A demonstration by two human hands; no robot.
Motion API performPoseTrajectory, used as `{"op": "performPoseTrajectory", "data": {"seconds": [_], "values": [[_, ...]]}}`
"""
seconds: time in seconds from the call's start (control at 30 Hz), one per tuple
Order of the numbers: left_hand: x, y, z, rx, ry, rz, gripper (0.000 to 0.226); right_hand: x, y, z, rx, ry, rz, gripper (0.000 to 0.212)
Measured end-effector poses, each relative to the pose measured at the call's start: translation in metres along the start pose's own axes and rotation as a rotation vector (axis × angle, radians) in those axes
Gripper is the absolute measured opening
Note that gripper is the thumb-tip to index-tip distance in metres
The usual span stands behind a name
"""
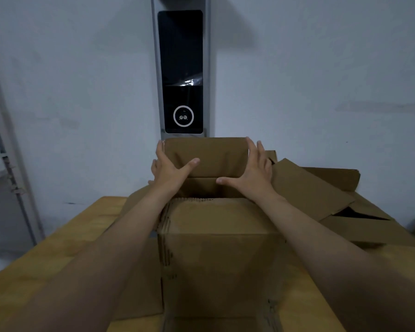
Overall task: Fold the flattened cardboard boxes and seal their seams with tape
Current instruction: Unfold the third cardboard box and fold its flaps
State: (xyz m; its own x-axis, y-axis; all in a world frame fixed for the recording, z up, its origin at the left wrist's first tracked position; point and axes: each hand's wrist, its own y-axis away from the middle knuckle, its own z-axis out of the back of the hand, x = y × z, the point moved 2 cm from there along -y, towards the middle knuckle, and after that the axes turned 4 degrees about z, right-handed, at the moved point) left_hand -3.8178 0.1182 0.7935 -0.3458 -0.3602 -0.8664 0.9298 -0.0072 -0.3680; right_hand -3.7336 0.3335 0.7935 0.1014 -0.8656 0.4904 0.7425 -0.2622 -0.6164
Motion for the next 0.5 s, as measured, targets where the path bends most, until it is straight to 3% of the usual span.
{"op": "performPoseTrajectory", "data": {"seconds": [0.17, 0.3, 0.37, 0.4, 0.5], "values": [[0.0, -0.001, 0.0, 0.03, 0.113, 0.057, 0.104, 0.001, 0.009, 0.002, 0.026, 0.104, 0.04, 0.131], [-0.003, 0.006, 0.005, -0.046, 0.12, 0.024, 0.064, 0.002, 0.015, 0.004, -0.043, 0.347, 0.199, 0.102], [-0.006, 0.009, 0.008, -0.041, 0.094, 0.049, 0.072, 0.007, 0.016, 0.007, -0.155, 0.425, 0.274, 0.064], [-0.007, 0.011, 0.009, -0.031, 0.083, 0.073, 0.077, 0.009, 0.017, 0.006, -0.181, 0.427, 0.308, 0.055], [-0.01, 0.018, 0.008, 0.048, -0.094, 0.122, 0.09, 0.018, 0.023, 0.006, -0.012, 0.278, 0.29, 0.073]]}}
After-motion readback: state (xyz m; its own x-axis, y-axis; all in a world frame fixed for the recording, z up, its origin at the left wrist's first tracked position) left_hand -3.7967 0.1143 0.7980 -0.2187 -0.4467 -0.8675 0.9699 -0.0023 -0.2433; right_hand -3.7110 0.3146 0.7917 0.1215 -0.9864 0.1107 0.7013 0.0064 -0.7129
